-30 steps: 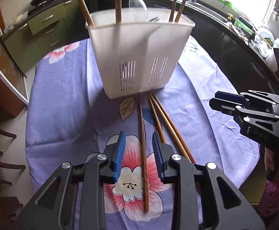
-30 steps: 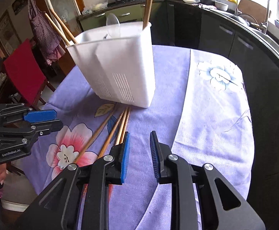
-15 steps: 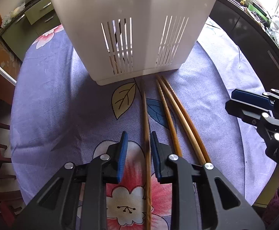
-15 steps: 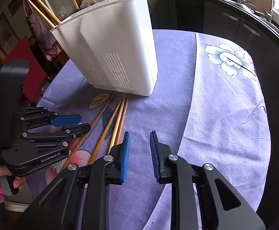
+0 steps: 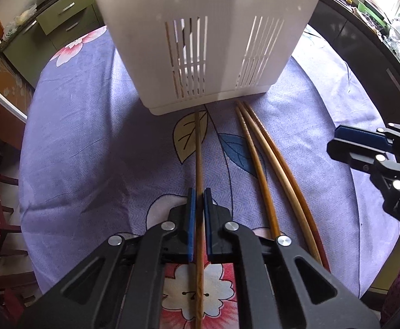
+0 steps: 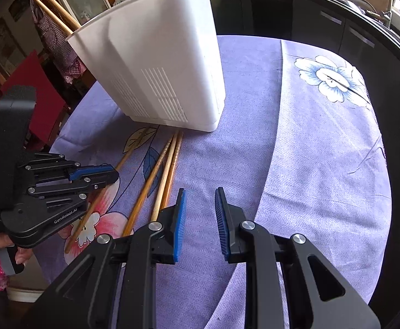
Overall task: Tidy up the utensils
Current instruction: 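Grasp a wooden chopstick with the left gripper while the right gripper moves to the pile, then grasp a wooden chopstick with the right gripper while the left gripper lifts its chopstick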
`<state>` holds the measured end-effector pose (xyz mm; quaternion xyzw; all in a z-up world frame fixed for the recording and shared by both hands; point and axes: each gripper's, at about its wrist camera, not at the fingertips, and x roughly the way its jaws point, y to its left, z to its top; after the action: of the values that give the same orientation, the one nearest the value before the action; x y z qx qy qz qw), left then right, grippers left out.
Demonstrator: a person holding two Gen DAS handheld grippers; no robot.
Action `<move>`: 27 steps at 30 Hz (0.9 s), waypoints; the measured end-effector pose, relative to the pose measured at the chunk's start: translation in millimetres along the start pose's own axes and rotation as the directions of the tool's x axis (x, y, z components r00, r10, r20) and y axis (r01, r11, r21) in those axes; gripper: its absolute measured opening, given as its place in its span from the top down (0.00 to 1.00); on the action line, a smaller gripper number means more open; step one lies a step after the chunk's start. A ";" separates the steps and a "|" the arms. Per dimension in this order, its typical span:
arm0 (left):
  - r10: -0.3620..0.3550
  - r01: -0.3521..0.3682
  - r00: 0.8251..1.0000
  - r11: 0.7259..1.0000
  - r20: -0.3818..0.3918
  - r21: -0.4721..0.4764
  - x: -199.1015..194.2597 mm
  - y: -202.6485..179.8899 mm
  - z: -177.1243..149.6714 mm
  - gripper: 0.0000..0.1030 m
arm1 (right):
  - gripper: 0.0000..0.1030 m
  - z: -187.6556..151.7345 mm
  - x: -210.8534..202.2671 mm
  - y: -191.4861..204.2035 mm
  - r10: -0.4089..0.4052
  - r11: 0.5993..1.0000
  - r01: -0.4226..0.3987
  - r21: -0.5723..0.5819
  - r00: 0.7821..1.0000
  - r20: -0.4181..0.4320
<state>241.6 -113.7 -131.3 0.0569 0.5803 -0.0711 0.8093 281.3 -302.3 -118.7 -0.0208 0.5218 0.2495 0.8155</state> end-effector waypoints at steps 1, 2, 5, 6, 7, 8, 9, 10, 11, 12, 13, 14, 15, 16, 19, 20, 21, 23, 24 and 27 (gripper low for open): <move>0.001 -0.001 1.000 1.000 0.004 0.000 -2.6 2.5 -0.6 0.94 | 0.79 1.3 3.2 3.0 0.003 1.000 -0.003 -0.006 1.000 -0.005; 0.002 -0.002 1.000 1.000 0.008 -0.003 -5.2 5.6 -1.6 0.94 | 0.79 1.8 5.4 6.0 0.005 1.000 -0.005 -0.011 1.000 -0.009; 0.003 -0.002 1.000 1.000 0.016 -0.005 -10.9 11.7 -3.1 0.94 | 0.79 6.0 13.0 14.5 0.003 1.000 -0.004 -0.029 1.000 -0.022; 0.004 -0.004 1.000 1.000 0.020 -0.007 -12.6 14.0 -3.7 0.94 | 0.79 7.4 16.4 16.9 -0.001 0.999 0.000 -0.034 1.000 -0.029; 0.006 -0.006 1.000 1.000 0.024 -0.010 -14.2 15.4 -4.6 0.94 | 0.79 8.8 20.2 18.9 -0.005 0.999 0.004 -0.039 0.999 -0.037; 0.008 -0.008 1.000 1.000 0.028 -0.011 -15.8 16.3 -6.5 0.94 | 0.79 10.2 23.9 20.5 -0.009 0.999 0.007 -0.041 0.999 -0.044; 0.009 -0.008 0.999 1.000 0.030 -0.014 -17.1 18.5 -8.1 0.94 | 0.79 11.2 27.4 21.8 -0.013 0.999 0.011 -0.044 0.999 -0.050; 0.008 -0.008 0.999 1.000 0.032 -0.017 -18.1 20.3 -9.4 0.94 | 0.79 12.2 30.8 22.0 -0.015 0.999 0.013 -0.045 0.999 -0.052; 0.007 -0.006 0.999 1.000 0.033 -0.020 -18.7 22.6 -10.5 0.94 | 0.79 13.5 33.8 22.9 -0.016 0.999 0.013 -0.046 0.998 -0.056; 0.007 -0.006 0.999 1.000 0.033 -0.023 -19.5 25.5 -11.8 0.94 | 0.79 14.6 36.5 24.0 -0.018 0.999 0.015 -0.047 0.998 -0.060; 0.007 -0.006 0.999 1.000 0.034 -0.024 -21.5 24.2 -14.8 0.94 | 0.79 15.5 38.9 25.2 -0.021 0.999 0.018 -0.048 0.998 -0.063; 0.007 -0.006 0.999 1.000 0.034 -0.027 -22.2 26.5 -16.1 0.94 | 0.79 16.0 40.7 25.4 -0.024 0.999 0.021 -0.049 0.998 -0.065; 0.007 -0.006 0.999 1.000 0.034 -0.030 -22.4 28.6 -16.9 0.94 | 0.79 16.7 42.8 26.2 -0.026 0.998 0.023 -0.051 0.997 -0.069; 0.007 -0.006 0.999 0.999 0.035 -0.032 -22.6 30.6 -17.3 0.94 | 0.79 17.2 44.6 26.6 -0.027 0.998 0.023 -0.053 0.997 -0.071; 0.003 -0.001 0.999 0.999 0.039 -0.038 -24.8 31.0 -19.6 0.94 | 0.79 17.2 47.4 29.6 -0.048 0.997 0.044 -0.064 0.996 -0.071; 0.000 0.001 0.999 0.999 0.040 -0.039 -25.2 31.6 -19.7 0.94 | 0.79 17.3 47.3 30.0 -0.064 0.996 0.059 -0.068 0.995 -0.071; -0.001 0.003 0.999 0.999 0.041 -0.038 -23.9 34.0 -18.9 0.94 | 0.79 17.4 48.4 30.6 -0.069 0.996 0.064 -0.069 0.995 -0.074; -0.006 0.008 0.999 0.999 0.043 -0.035 -24.0 34.4 -19.0 0.94 | 0.79 18.4 49.8 34.6 -0.068 0.996 0.062 -0.070 0.995 -0.079; -0.008 0.009 0.999 0.999 0.043 -0.034 -24.3 34.2 -19.2 0.94 | 0.79 18.8 50.1 37.3 -0.071 0.995 0.065 -0.077 0.994 -0.081; -0.009 0.010 0.999 0.999 0.041 -0.035 -22.6 35.3 -18.8 0.94 | 0.79 23.0 57.0 49.5 -0.086 0.993 0.078 -0.091 0.992 -0.088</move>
<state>223.3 -74.5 -115.5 0.0383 0.5651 -0.0660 0.8215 298.3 -230.3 -146.1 -0.0894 0.5462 0.2373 0.7984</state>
